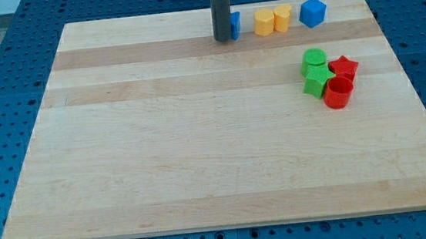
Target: Push the blue triangle towards center
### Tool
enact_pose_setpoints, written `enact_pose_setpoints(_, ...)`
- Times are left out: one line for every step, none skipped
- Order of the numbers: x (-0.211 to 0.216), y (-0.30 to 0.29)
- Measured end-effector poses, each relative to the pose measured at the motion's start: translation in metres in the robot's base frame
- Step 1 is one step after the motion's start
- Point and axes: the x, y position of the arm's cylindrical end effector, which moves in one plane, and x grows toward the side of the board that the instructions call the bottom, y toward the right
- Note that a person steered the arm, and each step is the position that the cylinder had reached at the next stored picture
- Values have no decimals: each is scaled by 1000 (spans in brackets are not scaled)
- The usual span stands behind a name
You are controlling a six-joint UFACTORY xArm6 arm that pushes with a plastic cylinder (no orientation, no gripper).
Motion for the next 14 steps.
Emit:
enact_pose_setpoints(0, -3)
enact_pose_setpoints(0, -10)
enact_pose_setpoints(0, -19)
enact_pose_setpoints(7, -33)
enact_pose_setpoints(38, -35)
enact_pose_setpoints(92, -17)
enact_pose_setpoints(140, 11)
enact_pose_setpoints(158, 17)
enact_pose_setpoints(116, 44)
enact_pose_setpoints(93, 41)
enact_pose_setpoints(93, 31)
enact_pose_setpoints(91, 30)
enact_pose_setpoints(91, 26)
enact_pose_setpoints(91, 23)
